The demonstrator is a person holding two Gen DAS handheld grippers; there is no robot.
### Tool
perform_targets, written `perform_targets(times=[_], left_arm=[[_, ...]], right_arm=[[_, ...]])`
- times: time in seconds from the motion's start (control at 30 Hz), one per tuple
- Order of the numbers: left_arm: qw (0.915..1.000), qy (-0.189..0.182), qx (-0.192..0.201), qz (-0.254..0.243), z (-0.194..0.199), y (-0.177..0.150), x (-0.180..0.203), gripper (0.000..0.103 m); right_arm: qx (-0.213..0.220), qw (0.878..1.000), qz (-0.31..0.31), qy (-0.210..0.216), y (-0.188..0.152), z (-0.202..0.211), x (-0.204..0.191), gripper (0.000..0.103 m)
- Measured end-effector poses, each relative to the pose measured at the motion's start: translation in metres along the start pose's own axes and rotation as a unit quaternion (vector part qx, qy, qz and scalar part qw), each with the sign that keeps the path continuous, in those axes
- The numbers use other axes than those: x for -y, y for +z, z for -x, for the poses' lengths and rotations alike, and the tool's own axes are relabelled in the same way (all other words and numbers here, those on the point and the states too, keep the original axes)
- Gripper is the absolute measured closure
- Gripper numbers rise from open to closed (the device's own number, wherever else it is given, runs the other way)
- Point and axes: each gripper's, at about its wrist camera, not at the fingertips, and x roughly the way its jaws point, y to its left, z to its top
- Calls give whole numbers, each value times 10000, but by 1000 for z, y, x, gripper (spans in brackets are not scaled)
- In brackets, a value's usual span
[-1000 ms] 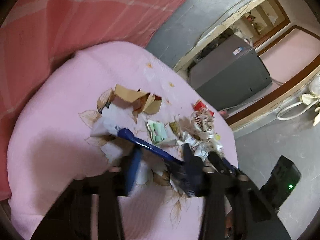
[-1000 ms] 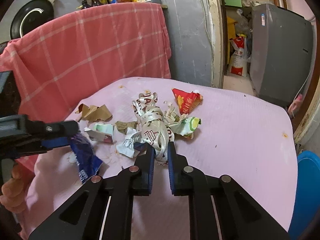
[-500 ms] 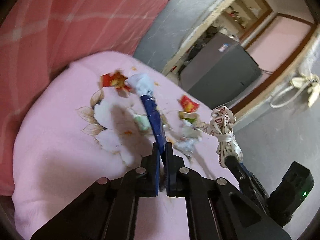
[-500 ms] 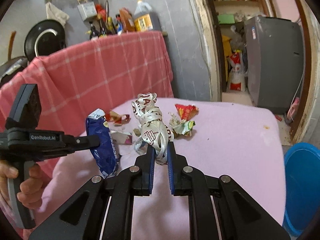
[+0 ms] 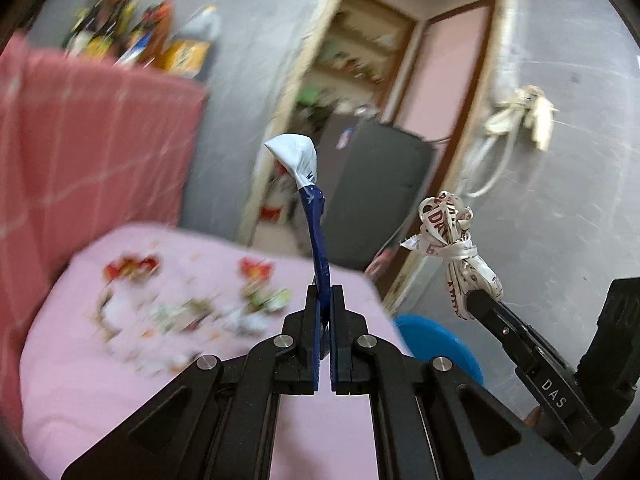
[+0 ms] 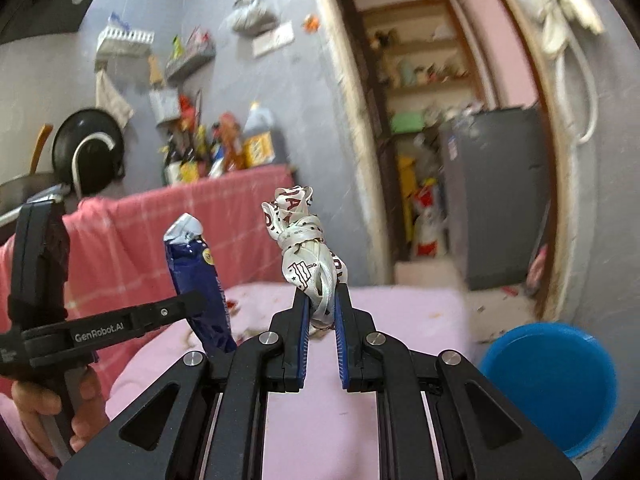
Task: Collect trash
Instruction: 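Lift both items over the blue basin and open both tools to drop them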
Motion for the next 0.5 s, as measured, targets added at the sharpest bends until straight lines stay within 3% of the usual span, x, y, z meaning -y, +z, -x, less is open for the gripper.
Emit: perform_targets(times=[0.23,0.5], left_arm=[[9958,-678,323,-517,-39,4,69,101],[9877,-1236,250,-925,-88,-8,128,101]], right_arm=[[563,9937,63,-968,15,46,44,93],[707,9811,-32,-1799,16,74,101,93]])
